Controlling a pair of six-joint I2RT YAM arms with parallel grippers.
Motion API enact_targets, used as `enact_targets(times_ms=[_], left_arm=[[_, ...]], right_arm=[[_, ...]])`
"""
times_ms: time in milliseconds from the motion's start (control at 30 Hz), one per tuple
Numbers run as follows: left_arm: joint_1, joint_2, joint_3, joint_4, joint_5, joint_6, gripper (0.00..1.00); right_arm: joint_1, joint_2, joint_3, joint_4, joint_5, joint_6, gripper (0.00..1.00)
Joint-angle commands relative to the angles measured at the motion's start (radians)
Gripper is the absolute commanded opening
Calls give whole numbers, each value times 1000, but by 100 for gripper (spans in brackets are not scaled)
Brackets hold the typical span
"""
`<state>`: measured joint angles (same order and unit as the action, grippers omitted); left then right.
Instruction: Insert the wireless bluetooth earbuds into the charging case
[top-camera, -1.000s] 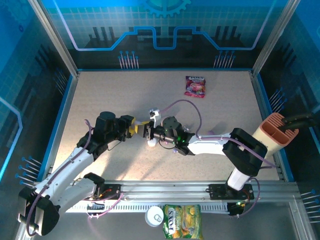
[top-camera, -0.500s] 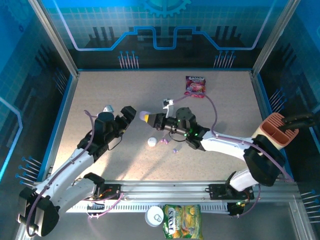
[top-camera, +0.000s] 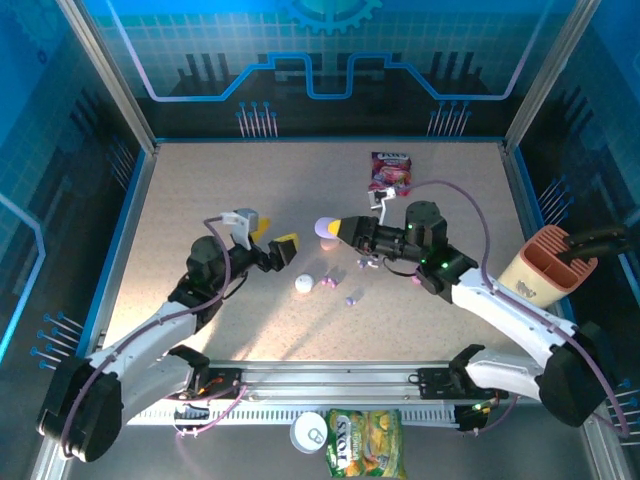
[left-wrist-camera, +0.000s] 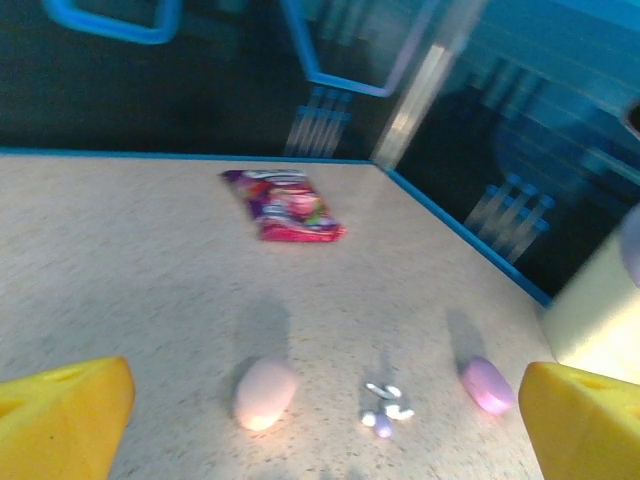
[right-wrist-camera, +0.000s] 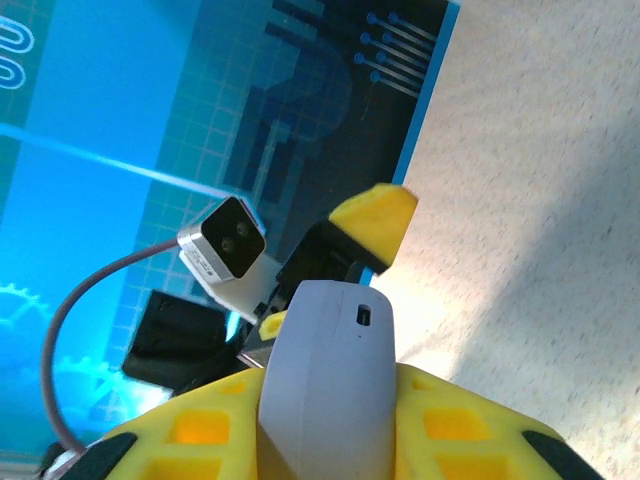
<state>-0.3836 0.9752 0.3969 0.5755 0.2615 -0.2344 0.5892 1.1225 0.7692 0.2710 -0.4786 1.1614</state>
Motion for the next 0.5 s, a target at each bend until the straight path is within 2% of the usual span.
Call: enact_targets(times_ms=[0, 167, 300, 467], left_arm=[[-22, 39, 57, 98, 242, 139, 99], [-69, 91, 106, 158, 403, 134, 99], [-108, 125, 135, 262, 485, 104, 97], [-145, 166, 169, 321, 533, 150, 95]], right_arm=[[-43, -66, -17, -44, -140, 86, 15], [-87, -117, -33, -8, -208, 146, 16], [-98, -117, -73, 176, -243, 296, 16], [-95, -105, -119, 393, -235, 468, 14]])
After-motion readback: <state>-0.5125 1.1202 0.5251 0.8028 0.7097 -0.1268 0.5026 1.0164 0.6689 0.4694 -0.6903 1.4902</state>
